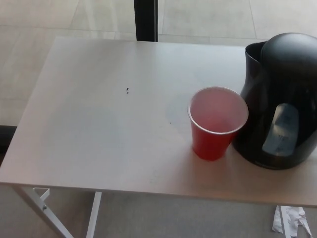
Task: The robot uses its right hand to lift up a kettle kept on the middle of the desk by its handle and tilt it into a glass kept next to it to pour out water
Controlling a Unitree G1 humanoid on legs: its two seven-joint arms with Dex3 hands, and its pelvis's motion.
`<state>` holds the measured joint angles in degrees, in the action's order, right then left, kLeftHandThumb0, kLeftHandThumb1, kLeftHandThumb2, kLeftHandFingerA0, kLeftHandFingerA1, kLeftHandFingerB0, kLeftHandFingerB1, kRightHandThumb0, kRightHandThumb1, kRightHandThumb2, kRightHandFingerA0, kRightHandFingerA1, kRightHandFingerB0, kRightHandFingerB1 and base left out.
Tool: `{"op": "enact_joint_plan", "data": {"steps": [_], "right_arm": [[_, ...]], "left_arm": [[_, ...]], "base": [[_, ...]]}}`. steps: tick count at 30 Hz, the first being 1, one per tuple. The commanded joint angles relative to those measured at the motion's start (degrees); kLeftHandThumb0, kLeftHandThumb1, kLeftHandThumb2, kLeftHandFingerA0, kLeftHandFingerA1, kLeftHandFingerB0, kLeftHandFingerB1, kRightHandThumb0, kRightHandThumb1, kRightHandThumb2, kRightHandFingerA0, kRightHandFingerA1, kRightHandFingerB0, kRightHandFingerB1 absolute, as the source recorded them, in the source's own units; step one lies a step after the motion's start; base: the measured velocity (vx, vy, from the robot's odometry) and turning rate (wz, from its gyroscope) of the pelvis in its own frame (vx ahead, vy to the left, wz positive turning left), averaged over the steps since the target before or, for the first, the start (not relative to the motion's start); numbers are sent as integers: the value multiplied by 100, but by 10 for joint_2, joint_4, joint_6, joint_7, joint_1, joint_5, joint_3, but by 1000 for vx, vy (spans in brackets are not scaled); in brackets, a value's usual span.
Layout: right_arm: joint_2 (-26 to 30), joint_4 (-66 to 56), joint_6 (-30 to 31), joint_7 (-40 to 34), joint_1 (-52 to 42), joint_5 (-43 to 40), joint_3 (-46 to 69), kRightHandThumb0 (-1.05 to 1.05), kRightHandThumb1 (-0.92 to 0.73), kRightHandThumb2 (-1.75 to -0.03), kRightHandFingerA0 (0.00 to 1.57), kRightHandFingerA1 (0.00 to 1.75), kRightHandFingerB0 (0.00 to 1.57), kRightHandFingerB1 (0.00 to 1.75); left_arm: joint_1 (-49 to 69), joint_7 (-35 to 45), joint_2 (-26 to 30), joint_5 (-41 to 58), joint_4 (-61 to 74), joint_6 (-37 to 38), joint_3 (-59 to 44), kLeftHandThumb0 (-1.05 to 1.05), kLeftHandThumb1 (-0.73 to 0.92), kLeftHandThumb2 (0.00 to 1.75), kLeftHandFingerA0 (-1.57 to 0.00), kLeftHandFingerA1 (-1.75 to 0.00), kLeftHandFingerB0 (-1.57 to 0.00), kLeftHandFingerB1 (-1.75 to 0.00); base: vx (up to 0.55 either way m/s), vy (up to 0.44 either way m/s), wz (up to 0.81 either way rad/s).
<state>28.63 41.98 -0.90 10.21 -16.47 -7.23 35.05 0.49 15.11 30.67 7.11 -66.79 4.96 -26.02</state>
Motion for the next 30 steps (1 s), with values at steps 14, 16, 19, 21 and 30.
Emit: {"op": "enact_joint_plan", "data": {"steps": [14,16,19,21,30], "right_arm": [[31,-24,52,26,58,-153,144,-79,-55,-87,7,78,3,28],[42,-80,43,53,63,-172,163,-85,-55,-95,0,64,0,20],[58,-97,38,59,71,-158,162,-93,-59,-95,0,61,10,9],[70,-121,45,66,96,-170,161,-89,-55,-92,0,64,11,14],[107,-266,135,79,187,-195,98,-79,-48,-88,16,61,5,49]], "left_arm": [[-24,65,24,53,-39,22,-39,-105,60,82,-50,-85,-26,-142],[-26,64,22,53,-41,22,-39,-105,61,83,-51,-84,-25,-142],[-26,60,18,49,-42,25,-36,-105,62,84,-50,-84,-24,-142],[-23,67,17,55,-41,23,-40,-105,60,83,-48,-84,-23,-142],[-21,70,18,55,-36,25,-34,-105,61,82,-50,-82,-28,-138]], "base": [[0,0,0],[0,0,0],[0,0,0],[0,0,0],[0,0,0]]}}
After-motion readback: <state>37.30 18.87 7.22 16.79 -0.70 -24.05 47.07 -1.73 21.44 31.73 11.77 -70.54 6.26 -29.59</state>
